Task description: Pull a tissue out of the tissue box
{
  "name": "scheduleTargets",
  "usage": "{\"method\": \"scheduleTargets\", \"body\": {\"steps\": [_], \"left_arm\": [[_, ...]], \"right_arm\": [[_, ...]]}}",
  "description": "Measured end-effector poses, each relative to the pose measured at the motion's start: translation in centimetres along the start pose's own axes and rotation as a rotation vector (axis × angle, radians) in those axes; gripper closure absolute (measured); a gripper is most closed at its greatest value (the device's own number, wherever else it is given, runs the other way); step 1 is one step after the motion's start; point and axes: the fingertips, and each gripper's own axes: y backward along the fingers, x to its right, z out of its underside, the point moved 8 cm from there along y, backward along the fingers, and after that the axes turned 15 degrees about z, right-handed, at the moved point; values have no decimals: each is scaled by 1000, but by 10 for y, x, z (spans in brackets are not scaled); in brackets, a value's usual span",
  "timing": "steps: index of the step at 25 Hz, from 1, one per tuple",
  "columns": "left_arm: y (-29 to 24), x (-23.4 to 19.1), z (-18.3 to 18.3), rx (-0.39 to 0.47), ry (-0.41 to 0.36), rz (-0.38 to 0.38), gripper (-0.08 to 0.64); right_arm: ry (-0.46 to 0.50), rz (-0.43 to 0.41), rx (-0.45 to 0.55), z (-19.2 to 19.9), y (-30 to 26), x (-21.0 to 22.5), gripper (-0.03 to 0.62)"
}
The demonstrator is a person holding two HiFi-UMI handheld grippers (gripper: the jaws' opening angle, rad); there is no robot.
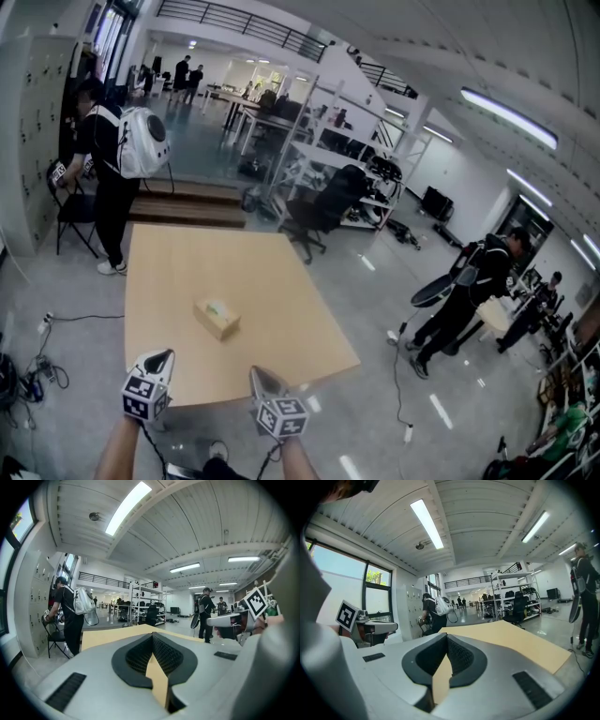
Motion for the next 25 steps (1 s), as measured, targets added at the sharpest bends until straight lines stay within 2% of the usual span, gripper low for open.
{"method": "scheduleTargets", "body": {"steps": [14, 20, 25], "left_arm": [[-50, -57, -1, -15, 1, -36, 552], [-83, -82, 1, -28, 27, -49, 552], [-108, -106, 2, -31, 16, -48, 552]], "right_arm": [[-7, -36, -9, -6, -88, 9, 581], [0, -58, -41, -9, -131, 19, 581], [-18, -69, -66, -2, -171, 27, 581]]}}
